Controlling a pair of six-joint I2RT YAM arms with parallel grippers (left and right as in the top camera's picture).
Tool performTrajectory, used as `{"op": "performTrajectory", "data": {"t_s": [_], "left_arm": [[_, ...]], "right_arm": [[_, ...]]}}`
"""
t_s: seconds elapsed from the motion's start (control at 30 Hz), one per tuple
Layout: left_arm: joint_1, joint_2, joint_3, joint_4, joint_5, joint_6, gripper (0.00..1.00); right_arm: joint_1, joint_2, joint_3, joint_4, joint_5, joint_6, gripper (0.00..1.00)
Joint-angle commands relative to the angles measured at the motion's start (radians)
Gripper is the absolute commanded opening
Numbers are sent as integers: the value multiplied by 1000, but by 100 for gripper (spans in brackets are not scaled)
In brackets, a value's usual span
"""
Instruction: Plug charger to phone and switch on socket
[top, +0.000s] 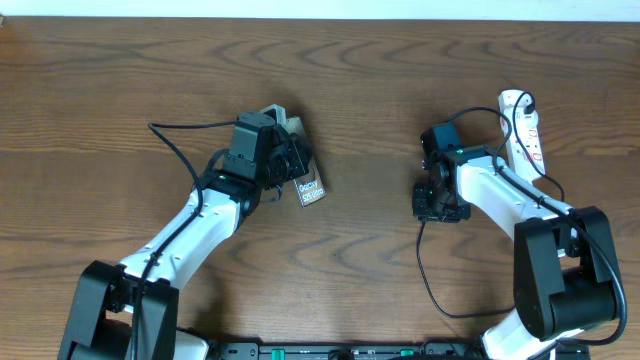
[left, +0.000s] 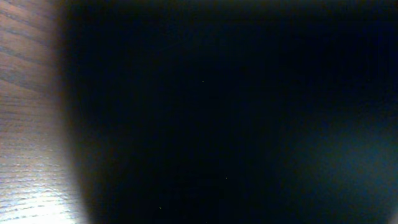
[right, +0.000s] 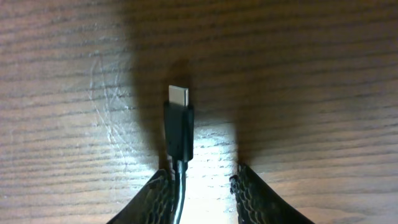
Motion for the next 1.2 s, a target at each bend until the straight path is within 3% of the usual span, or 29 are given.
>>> {"op": "performTrajectory", "data": {"t_s": [0.0, 0.2, 0.3, 0.37, 0.57, 0.7, 0.73, 0.9, 1.07, 1.17], "left_arm": [[0, -8, 17, 6, -5, 23, 7], [0, -8, 17, 6, -5, 42, 7], [0, -8, 17, 6, -5, 42, 7], [0, -8, 17, 6, -5, 42, 7], [6, -8, 17, 62, 113, 41, 8], [27, -8, 17, 235, 350, 29, 7], [41, -8, 17, 331, 435, -26, 8], [71, -8, 17, 596, 522, -237, 7], [48, -8, 17, 803, 531, -323, 7], [35, -8, 17, 816, 526, -323, 7]], "right_arm": [[-14, 64, -27, 29, 38, 35, 30], [-14, 64, -27, 74, -25, 39, 17], [-14, 64, -27, 84, -44, 38, 3], [-14, 64, -27, 84, -69, 21, 1], [-82, -3, -26, 92, -483, -264, 1], [-164, -77, -26, 57, -920, -521, 1], [-192, -96, -27, 33, -1053, -609, 1], [-225, -102, -32, -48, -1403, -892, 1], [-213, -101, -39, -43, -1570, -971, 1], [-196, -102, -39, -20, -1571, -972, 1]]}}
